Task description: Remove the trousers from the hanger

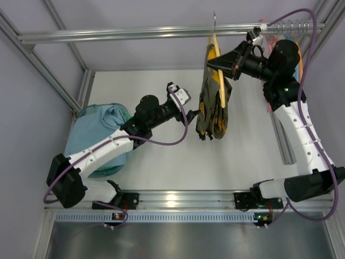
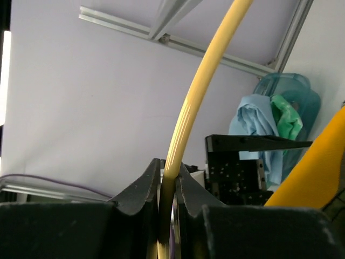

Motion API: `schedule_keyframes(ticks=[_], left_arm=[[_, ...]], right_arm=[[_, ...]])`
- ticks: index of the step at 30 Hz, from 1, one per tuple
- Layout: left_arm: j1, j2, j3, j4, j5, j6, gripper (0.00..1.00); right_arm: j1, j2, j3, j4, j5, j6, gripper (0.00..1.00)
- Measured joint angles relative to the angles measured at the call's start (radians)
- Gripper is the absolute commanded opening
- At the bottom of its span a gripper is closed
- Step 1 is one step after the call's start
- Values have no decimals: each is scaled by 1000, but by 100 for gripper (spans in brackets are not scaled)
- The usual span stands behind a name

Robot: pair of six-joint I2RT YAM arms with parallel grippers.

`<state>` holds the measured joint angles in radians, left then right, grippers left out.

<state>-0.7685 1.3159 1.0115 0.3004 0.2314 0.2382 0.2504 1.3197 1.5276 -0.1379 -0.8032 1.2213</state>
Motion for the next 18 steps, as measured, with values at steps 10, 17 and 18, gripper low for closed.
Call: schedule_keyframes(ticks=[10, 17, 18], left_arm=[[0, -56, 0, 1, -77, 0, 98], [0, -84, -12, 3, -82, 0, 98], [0, -88, -15, 3, -80, 1, 98]], right_arm=[[-14, 81, 209, -187, -25, 137, 0], [-18, 77, 171, -122, -63, 144, 0], [-18, 72, 151, -95, -70, 142, 0]])
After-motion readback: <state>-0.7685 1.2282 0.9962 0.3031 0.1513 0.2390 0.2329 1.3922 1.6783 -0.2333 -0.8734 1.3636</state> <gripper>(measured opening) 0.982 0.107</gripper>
